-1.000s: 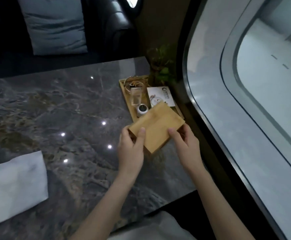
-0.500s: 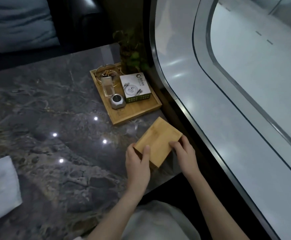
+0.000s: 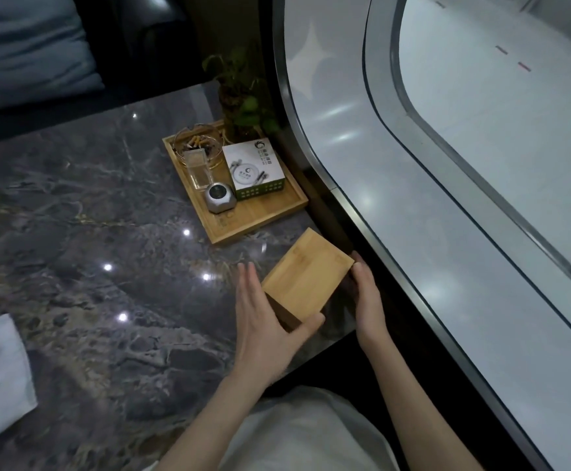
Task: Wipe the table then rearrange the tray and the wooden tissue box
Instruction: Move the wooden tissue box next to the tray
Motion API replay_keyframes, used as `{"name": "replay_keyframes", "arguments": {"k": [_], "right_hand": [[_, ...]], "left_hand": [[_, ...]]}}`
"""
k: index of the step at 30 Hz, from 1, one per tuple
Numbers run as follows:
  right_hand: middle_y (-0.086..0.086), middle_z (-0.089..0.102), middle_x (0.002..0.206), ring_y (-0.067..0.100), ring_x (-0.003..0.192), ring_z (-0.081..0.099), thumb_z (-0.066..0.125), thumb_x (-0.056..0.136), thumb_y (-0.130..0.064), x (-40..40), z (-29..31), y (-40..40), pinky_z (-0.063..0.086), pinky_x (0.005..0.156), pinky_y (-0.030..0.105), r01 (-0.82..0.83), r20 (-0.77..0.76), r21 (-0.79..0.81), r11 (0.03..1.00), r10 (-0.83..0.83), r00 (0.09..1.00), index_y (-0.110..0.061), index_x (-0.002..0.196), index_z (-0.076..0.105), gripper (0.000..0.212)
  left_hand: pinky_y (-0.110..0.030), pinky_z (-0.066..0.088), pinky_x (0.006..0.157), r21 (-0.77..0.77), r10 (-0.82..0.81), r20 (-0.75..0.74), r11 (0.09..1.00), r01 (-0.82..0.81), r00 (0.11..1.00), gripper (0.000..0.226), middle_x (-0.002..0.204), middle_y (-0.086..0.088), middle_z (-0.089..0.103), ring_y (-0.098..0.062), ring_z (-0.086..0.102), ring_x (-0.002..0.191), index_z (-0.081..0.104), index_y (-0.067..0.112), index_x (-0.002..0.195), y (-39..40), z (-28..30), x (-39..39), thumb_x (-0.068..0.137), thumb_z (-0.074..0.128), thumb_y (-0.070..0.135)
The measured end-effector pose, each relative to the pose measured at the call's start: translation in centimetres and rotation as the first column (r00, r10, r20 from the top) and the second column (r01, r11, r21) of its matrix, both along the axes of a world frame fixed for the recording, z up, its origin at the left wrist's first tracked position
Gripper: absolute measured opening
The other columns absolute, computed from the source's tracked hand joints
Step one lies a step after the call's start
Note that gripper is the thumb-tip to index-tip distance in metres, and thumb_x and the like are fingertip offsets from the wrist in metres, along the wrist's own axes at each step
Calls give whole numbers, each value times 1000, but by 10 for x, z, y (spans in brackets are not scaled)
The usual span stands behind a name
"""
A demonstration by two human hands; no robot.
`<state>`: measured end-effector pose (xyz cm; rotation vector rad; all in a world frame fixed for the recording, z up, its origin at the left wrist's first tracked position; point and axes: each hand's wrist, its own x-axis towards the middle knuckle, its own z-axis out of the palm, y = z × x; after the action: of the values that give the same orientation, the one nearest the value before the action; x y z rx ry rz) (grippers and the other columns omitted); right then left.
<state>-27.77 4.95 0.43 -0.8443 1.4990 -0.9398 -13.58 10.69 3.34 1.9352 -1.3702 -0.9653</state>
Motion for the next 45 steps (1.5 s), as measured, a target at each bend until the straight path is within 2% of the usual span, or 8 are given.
{"name": "replay_keyframes", "arguments": {"k": [3, 7, 12, 20, 27, 31, 35, 45], "right_hand": [[-4, 56, 125, 12, 120, 49, 40, 90, -52, 2, 0, 1, 36, 103, 34, -89, -17, -46, 995, 89, 996, -23, 127, 51, 47], [-5, 59, 107, 17, 111, 53, 41, 96, -33, 5, 1, 0, 41, 95, 32, -84, -53, -59, 995, 81, 995, -19, 113, 57, 28], [-10, 62, 90, -1, 86, 56, 47, 94, -34, 11, 13, -9, 46, 80, 28, -160, -189, -151, 976, 130, 973, -28, 92, 62, 16], [-6, 57, 61, 1, 57, 52, 63, 84, -37, 42, 29, -40, 39, 52, 12, -266, -361, -258, 929, 162, 918, -15, 74, 66, 24], [-9, 62, 67, 4, 66, 60, 63, 81, -37, 87, 20, -58, 48, 61, 21, -302, -538, -219, 928, 143, 831, -16, 86, 69, 22], [-4, 64, 70, 9, 67, 61, 63, 80, -36, 104, 16, -63, 50, 64, 25, -343, -623, -173, 923, 168, 764, -14, 81, 67, 23], [1, 67, 70, 15, 67, 62, 60, 80, -38, 115, 12, -64, 53, 63, 30, -424, -697, -136, 895, 218, 683, -12, 77, 66, 27], [2, 62, 65, 20, 65, 62, 57, 83, -35, 126, 7, -67, 52, 64, 35, -484, -755, -80, 872, 264, 600, -9, 69, 62, 30]], "left_hand": [[-31, 1, 114, 6, -62, 111, 998, 62, 992, 132, 153, 2, -20, -14, -12, 141, -23, 20, 140, 2, -3, -8, 58, 73, 57], [-35, 26, 111, -10, 16, 62, 1000, -16, 998, 117, 148, -6, 12, -20, 20, 136, -3, 19, 144, -3, -3, -10, 62, 78, 41], [-30, 31, 102, 8, 68, 6, 998, -68, 998, 108, 141, -2, 27, -17, 31, 128, 14, 20, 141, -13, 5, 6, 58, 81, 37], [-31, 36, 93, 246, 218, -305, 958, -144, 927, 99, 138, -1, 38, -21, 39, 124, 25, 21, 140, -32, -3, 46, 60, 80, 39], [-26, 43, 84, 328, 422, -510, 901, -285, 749, 75, 118, 0, 58, -15, 54, 106, 43, 17, 134, -23, -15, 54, 69, 73, 41], [-23, 48, 73, 303, 495, -505, 869, -392, 707, 11, 79, 11, 66, -6, 60, 80, 64, 31, 79, -19, -16, 57, 73, 72, 32], [-39, 52, 89, 367, 561, -541, 828, -425, 626, 10, 77, 2, 75, -18, 68, 87, 73, 31, 61, -18, -29, 61, 70, 74, 34], [-27, 53, 78, 418, 600, -589, 800, -431, 542, 8, 74, 3, 73, -14, 66, 84, 68, 24, 70, -18, -30, 63, 78, 68, 22]]}}
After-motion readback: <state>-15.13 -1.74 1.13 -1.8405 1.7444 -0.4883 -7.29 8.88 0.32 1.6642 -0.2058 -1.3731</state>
